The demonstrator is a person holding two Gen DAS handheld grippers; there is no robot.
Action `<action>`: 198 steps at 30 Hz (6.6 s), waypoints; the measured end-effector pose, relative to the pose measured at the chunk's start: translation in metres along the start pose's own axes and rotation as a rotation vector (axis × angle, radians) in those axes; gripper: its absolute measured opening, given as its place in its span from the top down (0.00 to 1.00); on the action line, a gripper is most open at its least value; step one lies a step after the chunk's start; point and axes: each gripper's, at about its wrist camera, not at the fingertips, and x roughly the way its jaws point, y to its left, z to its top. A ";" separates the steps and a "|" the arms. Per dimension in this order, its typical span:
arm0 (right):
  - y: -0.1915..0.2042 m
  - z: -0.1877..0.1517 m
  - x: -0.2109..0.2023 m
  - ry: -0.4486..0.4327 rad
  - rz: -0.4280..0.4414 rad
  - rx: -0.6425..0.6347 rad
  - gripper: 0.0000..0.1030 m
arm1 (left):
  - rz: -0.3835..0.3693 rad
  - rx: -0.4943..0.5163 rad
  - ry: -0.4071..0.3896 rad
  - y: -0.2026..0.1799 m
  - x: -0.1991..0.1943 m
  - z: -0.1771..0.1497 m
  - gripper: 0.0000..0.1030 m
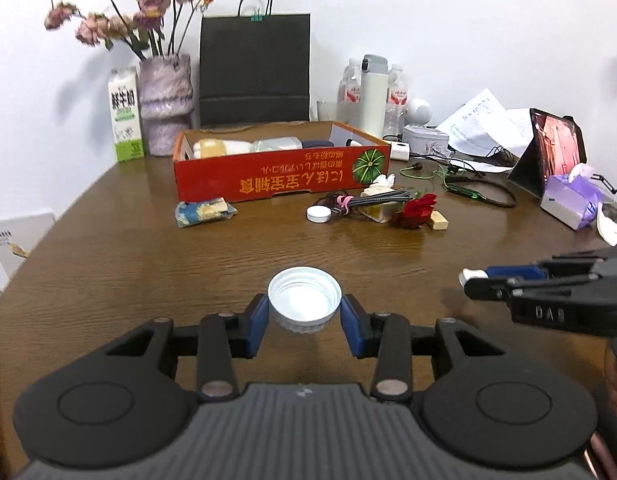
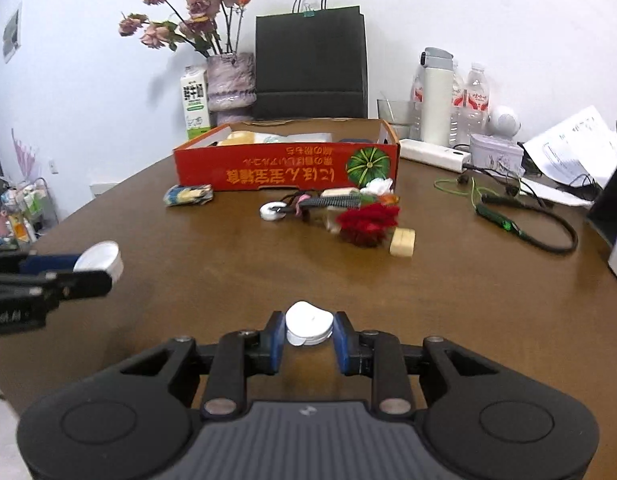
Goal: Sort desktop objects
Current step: 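Drop both white caps into the red box with both grippers, then withdraw both open grippers from the red box toward the table, then grasp the black coiled cable with the left gripper while the right gripper grasps the red flower, then drop the cable and red flower into the red box with both grippers, then withdraw both open grippers from the red box toward the table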
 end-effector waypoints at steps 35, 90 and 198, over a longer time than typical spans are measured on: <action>-0.019 0.277 0.314 0.315 0.061 -0.057 0.75 | -0.020 -0.127 0.417 0.113 0.314 0.220 0.60; -0.035 0.017 0.029 -0.008 -0.007 0.080 0.28 | 0.032 -0.110 0.011 0.006 0.064 0.016 0.23; -0.021 0.158 0.123 0.045 -0.041 -0.068 0.16 | 0.113 -0.097 0.132 0.038 0.141 0.102 0.00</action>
